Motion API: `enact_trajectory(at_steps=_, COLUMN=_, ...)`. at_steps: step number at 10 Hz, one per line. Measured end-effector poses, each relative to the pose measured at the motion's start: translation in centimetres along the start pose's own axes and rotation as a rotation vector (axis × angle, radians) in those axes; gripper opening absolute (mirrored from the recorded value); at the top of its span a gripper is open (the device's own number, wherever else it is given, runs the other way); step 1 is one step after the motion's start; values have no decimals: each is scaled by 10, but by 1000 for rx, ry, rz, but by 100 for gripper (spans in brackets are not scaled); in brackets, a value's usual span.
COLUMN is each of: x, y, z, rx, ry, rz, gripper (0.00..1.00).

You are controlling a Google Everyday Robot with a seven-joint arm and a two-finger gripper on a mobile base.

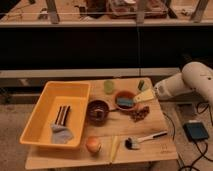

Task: Place grapes in tray

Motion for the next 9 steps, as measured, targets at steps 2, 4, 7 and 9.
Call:
enact_trajectory(at_steps=2, x=0, y=4, z=2, rx=-25, ry=1, rz=0, gripper=80)
enact_trajectory(at_steps=4, x=4, y=12, z=11, rx=-160, ry=-9, rz=-10, gripper=80)
enact_trajectory(at_steps=7, x=2, y=45, z=38, rx=-360, ry=-32, rz=-9, gripper=80)
enact_trajectory(at_steps=9, x=-1, y=56, z=44, rx=-369, ry=-52, rz=-4, gripper=80)
